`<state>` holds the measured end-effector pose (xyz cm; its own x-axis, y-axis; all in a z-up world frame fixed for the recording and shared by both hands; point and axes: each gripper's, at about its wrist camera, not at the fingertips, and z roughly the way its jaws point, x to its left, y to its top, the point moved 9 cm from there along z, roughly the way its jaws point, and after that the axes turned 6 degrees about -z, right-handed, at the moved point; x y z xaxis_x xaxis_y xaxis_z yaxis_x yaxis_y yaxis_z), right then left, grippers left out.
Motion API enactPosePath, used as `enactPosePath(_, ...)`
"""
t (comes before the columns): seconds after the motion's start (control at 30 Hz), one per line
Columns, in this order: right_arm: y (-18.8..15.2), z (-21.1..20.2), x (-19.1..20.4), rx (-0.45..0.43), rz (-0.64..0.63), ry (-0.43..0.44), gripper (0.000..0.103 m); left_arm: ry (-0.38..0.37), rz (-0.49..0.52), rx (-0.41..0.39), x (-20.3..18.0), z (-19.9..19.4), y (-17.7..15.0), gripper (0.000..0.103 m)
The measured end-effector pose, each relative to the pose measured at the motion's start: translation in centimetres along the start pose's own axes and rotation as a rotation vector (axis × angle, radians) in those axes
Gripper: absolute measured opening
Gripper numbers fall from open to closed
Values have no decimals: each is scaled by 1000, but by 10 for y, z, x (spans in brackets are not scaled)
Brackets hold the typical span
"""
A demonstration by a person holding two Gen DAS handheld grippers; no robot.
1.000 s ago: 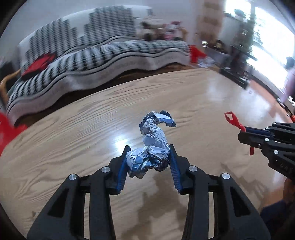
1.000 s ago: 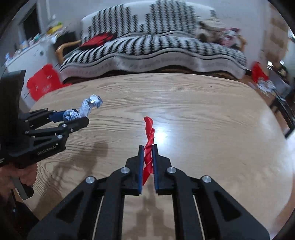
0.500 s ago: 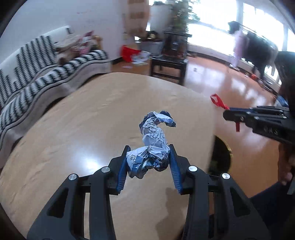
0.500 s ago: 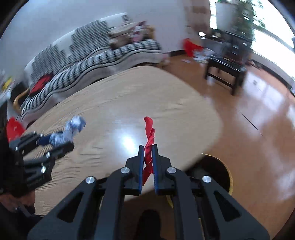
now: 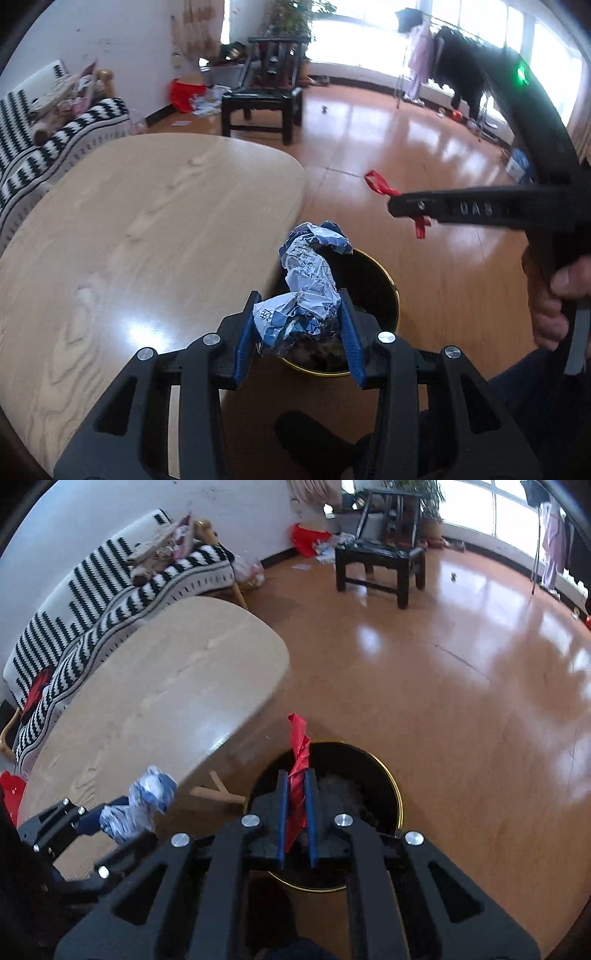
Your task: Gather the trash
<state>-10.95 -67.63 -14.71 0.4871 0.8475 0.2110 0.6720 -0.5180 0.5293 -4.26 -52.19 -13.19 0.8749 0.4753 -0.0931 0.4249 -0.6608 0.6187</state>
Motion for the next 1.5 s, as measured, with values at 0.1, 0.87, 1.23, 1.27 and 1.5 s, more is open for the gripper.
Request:
enactPosePath(0.1, 2, 0, -2, 2, 14, 9, 10, -4, 17, 25, -6, 14, -4, 40)
enactPosePath(0.87, 4, 3, -2, 9, 22, 1, 10, -23, 51, 63, -11, 47, 0, 56)
enactPosePath(1.23, 11, -5, 1, -43, 11, -21, 75, -34, 53, 33, -15, 34, 8, 77)
enactPosePath(1.27, 11, -7, 1, -48, 9, -23, 75, -34, 53, 27, -14, 32, 11, 79)
enactPosePath(1.5, 27, -17, 17, -104, 5, -10, 84, 4, -6, -43, 10, -10, 23, 91)
